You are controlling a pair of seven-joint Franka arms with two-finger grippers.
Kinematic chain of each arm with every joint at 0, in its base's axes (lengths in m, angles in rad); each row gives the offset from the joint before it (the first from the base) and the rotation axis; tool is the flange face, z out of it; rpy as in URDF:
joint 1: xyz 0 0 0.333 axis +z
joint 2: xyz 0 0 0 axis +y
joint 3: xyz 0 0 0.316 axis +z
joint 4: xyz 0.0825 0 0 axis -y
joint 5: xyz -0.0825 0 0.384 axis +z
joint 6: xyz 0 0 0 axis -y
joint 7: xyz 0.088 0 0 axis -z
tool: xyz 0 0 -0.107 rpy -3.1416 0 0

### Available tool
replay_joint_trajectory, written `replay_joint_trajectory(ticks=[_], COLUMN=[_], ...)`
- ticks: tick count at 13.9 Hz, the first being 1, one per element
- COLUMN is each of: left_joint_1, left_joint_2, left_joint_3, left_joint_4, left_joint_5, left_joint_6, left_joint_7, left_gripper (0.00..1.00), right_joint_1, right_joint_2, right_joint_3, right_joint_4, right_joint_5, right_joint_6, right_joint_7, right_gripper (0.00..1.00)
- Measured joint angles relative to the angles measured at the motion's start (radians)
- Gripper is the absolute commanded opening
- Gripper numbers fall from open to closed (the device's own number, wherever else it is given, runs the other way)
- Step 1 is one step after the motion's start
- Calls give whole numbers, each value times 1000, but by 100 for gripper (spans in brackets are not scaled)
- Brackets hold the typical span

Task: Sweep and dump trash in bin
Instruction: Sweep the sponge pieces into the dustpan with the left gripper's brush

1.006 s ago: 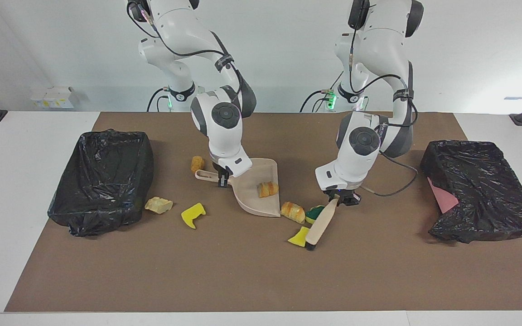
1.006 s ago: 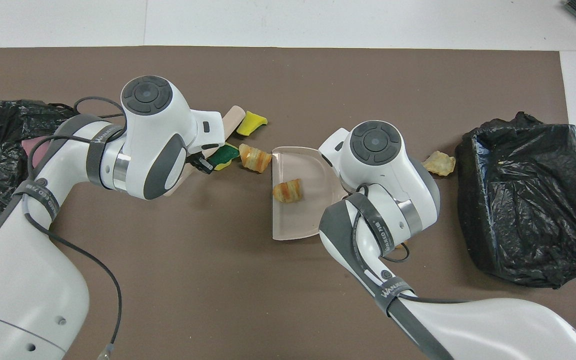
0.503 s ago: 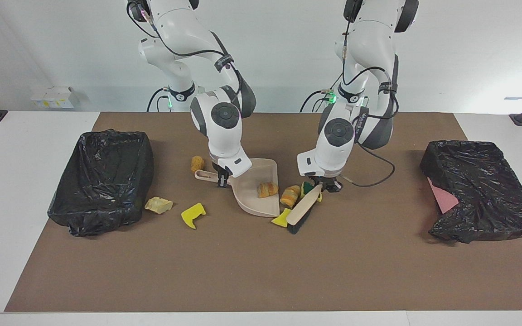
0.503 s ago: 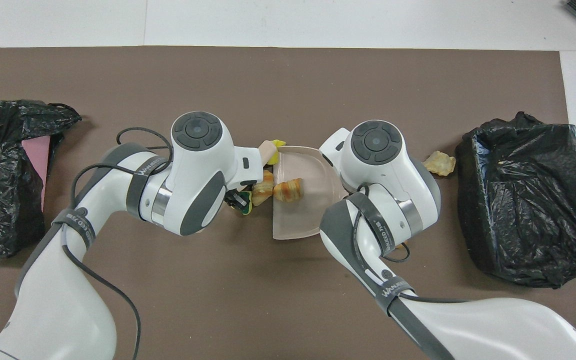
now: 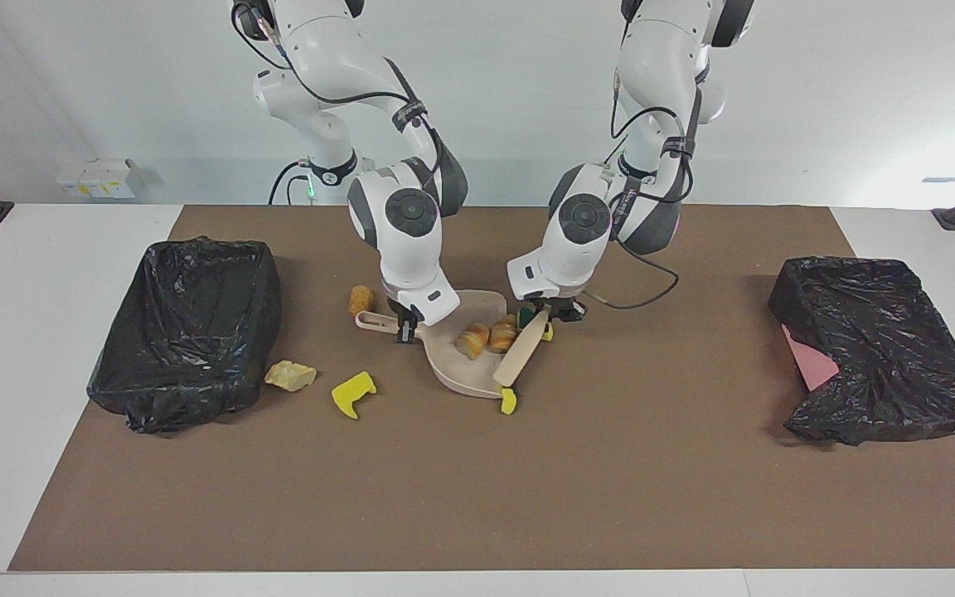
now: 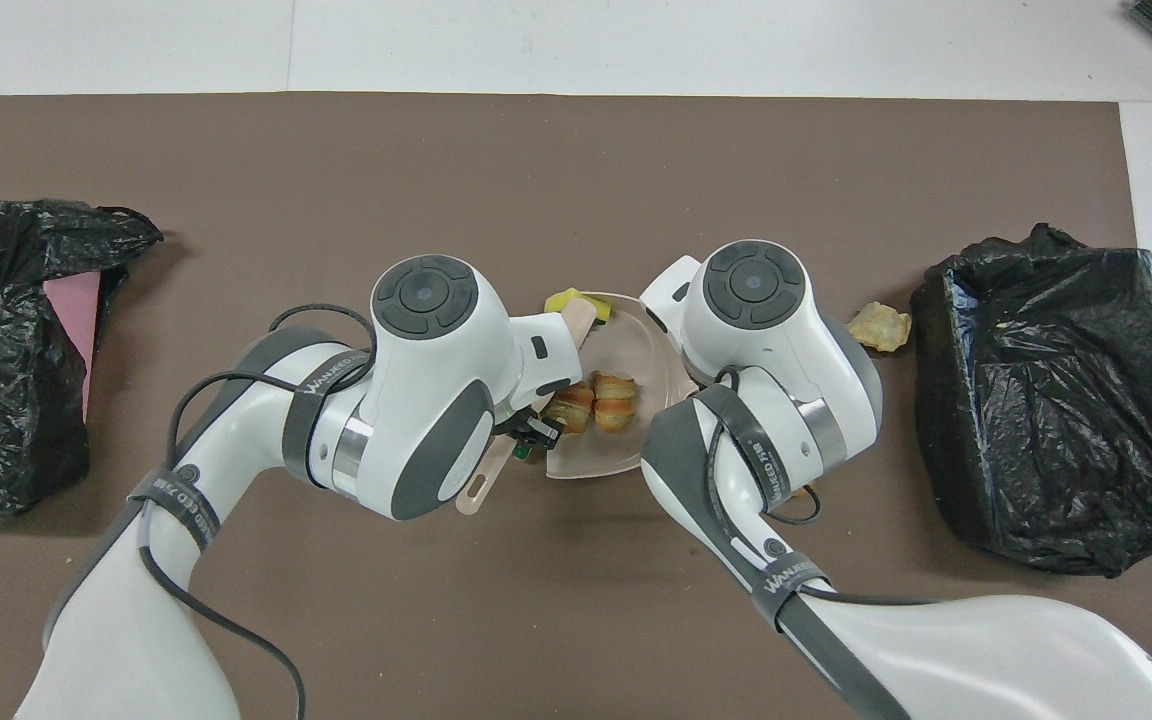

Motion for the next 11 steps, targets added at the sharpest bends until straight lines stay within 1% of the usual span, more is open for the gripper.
replay_joint_trajectory(ticks=[4,7,9,11], left_joint_1=[6,27,30,31], left_joint_2=[-44,-73,-105,-161], left_joint_3=[13,17,20,22], left_joint_4=[0,-14,-82,-201], left_joint_5=[-12,-13,-13,-13], left_joint_6=[3,-1,1,36], left_joint_7=[-143,-287,-362,-426], left_gripper=[0,0,0,0], right_joint_1=[0,-4,-8,-9], right_joint_2=[0,0,0,0], right_joint_3=[0,0,0,0], right_joint_4=[0,-1,-6,-8], right_joint_5=[0,0,0,0], right_joint_6=[0,0,0,0], right_joint_7=[0,0,0,0], right_gripper=[0,0,0,0])
